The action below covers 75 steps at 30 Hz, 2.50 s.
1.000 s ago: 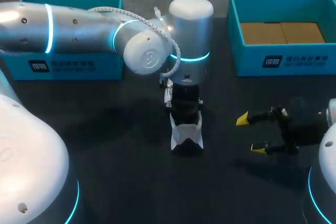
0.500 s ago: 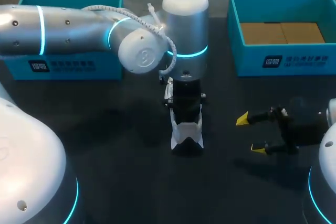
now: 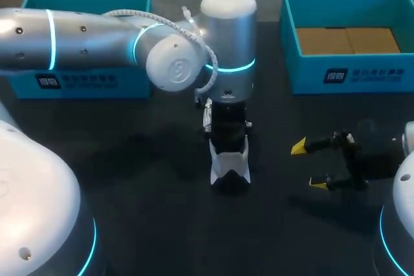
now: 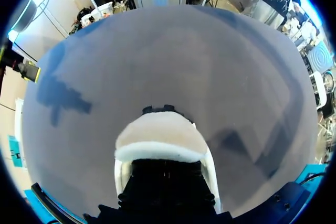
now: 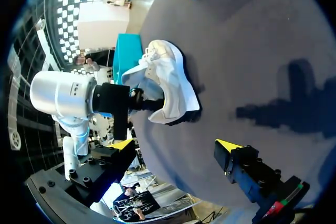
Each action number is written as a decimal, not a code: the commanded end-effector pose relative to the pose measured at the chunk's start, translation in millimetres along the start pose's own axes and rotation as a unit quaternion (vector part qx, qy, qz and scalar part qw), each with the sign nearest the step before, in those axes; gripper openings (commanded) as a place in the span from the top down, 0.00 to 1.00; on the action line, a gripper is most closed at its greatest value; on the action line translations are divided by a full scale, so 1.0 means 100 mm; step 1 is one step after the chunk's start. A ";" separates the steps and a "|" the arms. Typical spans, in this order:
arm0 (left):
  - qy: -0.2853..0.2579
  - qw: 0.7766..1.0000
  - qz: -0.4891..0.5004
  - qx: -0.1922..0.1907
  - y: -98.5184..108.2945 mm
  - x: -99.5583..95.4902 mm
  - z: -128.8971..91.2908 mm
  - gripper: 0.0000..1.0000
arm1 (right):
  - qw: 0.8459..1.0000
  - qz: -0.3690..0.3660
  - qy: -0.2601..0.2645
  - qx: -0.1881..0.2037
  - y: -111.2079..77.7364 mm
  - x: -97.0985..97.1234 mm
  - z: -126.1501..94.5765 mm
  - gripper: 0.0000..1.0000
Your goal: Take the shoe out of the shoebox, open the shoe tongue, remove and reinsert the insole, then place the shoe into the shoebox
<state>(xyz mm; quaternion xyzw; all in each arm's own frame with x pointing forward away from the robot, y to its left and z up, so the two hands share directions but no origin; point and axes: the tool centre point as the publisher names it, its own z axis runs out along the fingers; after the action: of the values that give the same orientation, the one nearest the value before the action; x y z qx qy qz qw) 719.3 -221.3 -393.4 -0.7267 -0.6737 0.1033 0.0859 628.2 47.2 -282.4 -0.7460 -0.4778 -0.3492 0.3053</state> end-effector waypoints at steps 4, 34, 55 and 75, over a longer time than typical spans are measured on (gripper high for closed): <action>0.003 1.000 -0.008 0.006 0.12 -0.04 0.21 1.00 | 1.000 0.000 -0.001 -0.001 -0.02 0.01 -0.01 0.00; -0.033 0.997 -0.024 -0.063 0.27 0.02 -0.46 1.00 | 1.000 0.000 -0.001 -0.001 -0.02 0.01 -0.01 0.00; -0.018 0.997 -0.039 -0.068 0.43 0.03 -0.44 0.61 | 1.000 0.000 -0.001 -0.001 -0.02 0.01 -0.01 0.00; -0.016 0.995 -0.058 -0.074 0.49 0.05 -0.47 0.00 | 1.000 0.000 -0.001 -0.001 -0.02 0.01 -0.01 0.00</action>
<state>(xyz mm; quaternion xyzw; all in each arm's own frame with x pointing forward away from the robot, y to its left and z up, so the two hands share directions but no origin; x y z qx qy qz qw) 775.8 -220.7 -359.5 -0.6892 -0.7217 0.0588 0.0257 628.2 47.2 -282.4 -0.7460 -0.4778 -0.3492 0.3054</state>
